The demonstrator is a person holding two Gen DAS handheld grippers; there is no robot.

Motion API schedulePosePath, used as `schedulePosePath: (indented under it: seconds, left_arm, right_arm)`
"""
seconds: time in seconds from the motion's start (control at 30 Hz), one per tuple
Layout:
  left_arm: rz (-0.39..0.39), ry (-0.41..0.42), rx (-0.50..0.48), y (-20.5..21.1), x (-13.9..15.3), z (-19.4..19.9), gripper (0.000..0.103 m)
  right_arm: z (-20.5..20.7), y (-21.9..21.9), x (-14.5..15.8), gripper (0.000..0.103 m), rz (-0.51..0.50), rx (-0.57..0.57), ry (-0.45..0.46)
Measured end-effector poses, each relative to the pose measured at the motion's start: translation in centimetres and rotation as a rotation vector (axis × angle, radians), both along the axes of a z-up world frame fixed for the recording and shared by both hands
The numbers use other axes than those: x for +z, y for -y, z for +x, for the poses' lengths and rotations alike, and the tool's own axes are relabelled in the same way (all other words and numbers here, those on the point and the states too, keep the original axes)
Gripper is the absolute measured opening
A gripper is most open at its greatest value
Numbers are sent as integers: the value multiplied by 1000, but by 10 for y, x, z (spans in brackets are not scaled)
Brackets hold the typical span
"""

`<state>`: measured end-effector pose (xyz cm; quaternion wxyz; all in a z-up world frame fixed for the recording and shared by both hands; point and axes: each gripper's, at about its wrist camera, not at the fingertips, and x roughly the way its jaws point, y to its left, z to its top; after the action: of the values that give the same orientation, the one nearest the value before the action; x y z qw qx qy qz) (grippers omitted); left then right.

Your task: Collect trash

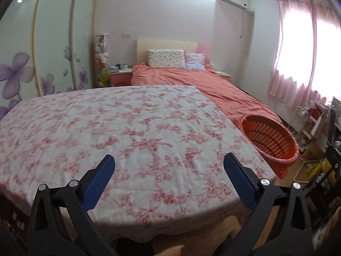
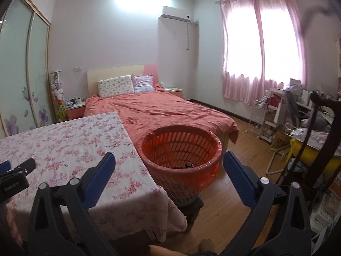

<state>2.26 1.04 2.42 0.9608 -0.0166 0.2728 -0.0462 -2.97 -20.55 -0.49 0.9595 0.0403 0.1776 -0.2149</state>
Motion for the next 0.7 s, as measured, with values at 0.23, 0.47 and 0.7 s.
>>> schedulePosePath:
  seconds: [0.23, 0.47, 0.7]
  left_arm:
    - [19, 9, 51, -4, -11, -18, 100]
    - [26, -21, 61, -7, -23, -25, 100]
    - [34, -12, 74, -9, -23, -32, 100]
  right_arm:
    - [-2, -15, -8, 99, -29, -21, -36]
    - [-2, -22, -17, 99, -27, -27, -67]
    - [-1, -31, -26, 99, -37, -24, -88]
